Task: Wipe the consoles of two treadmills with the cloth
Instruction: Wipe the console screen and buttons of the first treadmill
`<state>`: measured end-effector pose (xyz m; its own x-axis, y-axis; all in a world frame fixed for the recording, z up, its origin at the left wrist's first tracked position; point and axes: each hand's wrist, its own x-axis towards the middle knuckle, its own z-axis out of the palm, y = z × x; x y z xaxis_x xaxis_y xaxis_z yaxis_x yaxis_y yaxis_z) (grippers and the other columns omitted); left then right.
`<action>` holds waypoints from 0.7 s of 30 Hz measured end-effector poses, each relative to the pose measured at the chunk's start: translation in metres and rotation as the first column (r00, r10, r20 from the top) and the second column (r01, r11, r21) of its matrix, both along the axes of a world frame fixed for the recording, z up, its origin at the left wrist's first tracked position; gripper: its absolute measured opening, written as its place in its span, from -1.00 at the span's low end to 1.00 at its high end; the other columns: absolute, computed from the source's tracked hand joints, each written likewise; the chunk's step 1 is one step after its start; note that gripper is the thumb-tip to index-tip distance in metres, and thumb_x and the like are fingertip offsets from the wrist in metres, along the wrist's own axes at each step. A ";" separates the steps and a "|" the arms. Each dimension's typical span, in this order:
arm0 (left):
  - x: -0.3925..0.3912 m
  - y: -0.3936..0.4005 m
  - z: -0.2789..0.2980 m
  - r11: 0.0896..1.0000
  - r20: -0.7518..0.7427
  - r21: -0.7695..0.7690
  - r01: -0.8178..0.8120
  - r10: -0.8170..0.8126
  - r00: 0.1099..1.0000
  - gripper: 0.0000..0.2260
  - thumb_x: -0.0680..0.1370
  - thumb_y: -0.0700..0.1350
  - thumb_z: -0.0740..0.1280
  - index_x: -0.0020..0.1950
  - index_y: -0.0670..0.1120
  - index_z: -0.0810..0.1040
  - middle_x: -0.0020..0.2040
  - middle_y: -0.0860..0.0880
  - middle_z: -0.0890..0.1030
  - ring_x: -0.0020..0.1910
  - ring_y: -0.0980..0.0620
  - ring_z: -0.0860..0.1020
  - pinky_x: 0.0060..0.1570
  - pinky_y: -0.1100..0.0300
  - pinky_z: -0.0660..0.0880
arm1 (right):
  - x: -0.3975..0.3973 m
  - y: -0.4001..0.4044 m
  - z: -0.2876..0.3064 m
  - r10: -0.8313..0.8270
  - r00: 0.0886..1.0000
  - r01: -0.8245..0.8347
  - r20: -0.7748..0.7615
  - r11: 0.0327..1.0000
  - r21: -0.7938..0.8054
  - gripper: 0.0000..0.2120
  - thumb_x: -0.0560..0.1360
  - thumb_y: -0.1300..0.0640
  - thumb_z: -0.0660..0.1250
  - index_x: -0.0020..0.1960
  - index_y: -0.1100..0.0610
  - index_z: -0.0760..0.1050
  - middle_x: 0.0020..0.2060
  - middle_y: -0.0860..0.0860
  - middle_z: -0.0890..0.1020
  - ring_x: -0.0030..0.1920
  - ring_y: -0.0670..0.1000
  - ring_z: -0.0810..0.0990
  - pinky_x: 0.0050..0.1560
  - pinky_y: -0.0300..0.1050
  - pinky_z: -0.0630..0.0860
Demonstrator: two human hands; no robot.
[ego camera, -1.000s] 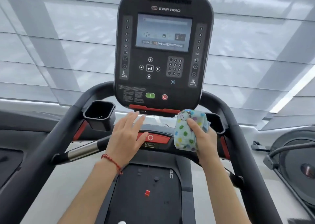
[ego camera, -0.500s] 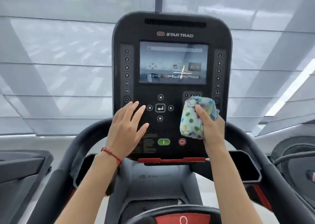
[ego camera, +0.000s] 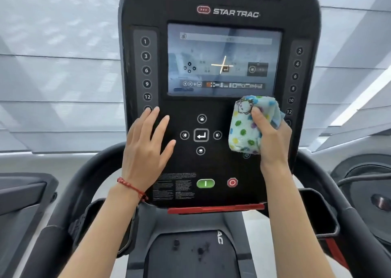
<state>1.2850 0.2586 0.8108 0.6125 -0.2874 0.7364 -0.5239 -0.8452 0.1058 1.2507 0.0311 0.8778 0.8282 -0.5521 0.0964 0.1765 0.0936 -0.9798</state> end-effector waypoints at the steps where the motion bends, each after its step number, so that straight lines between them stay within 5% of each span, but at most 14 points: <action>1: 0.002 0.000 -0.002 1.000 0.006 0.002 -0.007 0.007 1.000 -0.60 0.57 -0.06 0.20 0.32 -0.27 0.42 0.34 -0.27 0.40 0.37 -0.22 0.30 0.30 -0.17 0.31 | 0.003 -0.002 0.002 -0.017 1.000 0.017 0.009 1.000 -0.012 -0.94 0.43 0.18 0.39 -0.17 0.06 0.53 -0.27 -0.08 0.60 -0.25 -0.19 0.64 -0.29 -0.31 0.54; 7: 0.020 0.000 -0.007 0.998 0.086 0.015 -0.069 0.067 0.994 -0.58 0.58 -0.08 0.21 0.38 -0.26 0.36 0.40 -0.27 0.32 0.43 -0.21 0.22 0.40 -0.13 0.16 | 0.033 -0.023 0.029 -0.180 0.980 0.195 0.085 0.956 -0.218 -0.87 0.37 0.05 0.46 -0.19 0.00 0.50 -0.28 -0.17 0.58 -0.29 -0.29 0.60 -0.25 -0.36 0.52; 12: 0.028 0.000 -0.017 0.998 0.126 0.008 -0.064 0.062 0.990 -0.56 0.57 -0.10 0.22 0.41 -0.26 0.32 0.42 -0.27 0.28 0.44 -0.21 0.19 0.42 -0.13 0.13 | 0.056 -0.023 0.039 -0.346 0.926 0.374 0.150 0.784 -0.495 -0.63 0.35 -0.10 0.44 -0.01 0.15 0.52 -0.26 -0.16 0.52 -0.28 -0.26 0.49 -0.24 -0.60 0.31; 17: 0.032 -0.001 -0.022 0.999 0.155 -0.009 -0.053 0.054 0.986 -0.56 0.58 -0.09 0.20 0.41 -0.25 0.32 0.42 -0.26 0.30 0.43 -0.22 0.20 0.42 -0.13 0.12 | 0.064 0.006 0.033 -0.436 0.881 0.458 0.182 0.695 -0.554 -0.59 0.38 -0.14 0.40 0.03 0.17 0.50 -0.18 -0.09 0.53 -0.17 -0.11 0.49 -0.11 -0.28 0.39; 21: 0.033 0.000 -0.023 0.999 0.158 -0.006 -0.049 0.050 0.986 -0.56 0.57 -0.09 0.21 0.41 -0.26 0.33 0.42 -0.26 0.30 0.44 -0.21 0.20 0.43 -0.11 0.11 | 0.071 0.049 0.034 -0.387 0.900 0.429 0.201 0.708 -0.561 -0.58 0.40 -0.12 0.38 0.03 0.21 0.49 -0.16 -0.01 0.57 -0.21 -0.11 0.47 -0.18 -0.36 0.31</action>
<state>1.3177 0.2585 0.7880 0.5014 -0.2581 0.8258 -0.4917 -0.8703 0.0266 1.3214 0.0797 0.9116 0.5155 -0.6543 0.5533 0.1252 -0.5813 -0.8040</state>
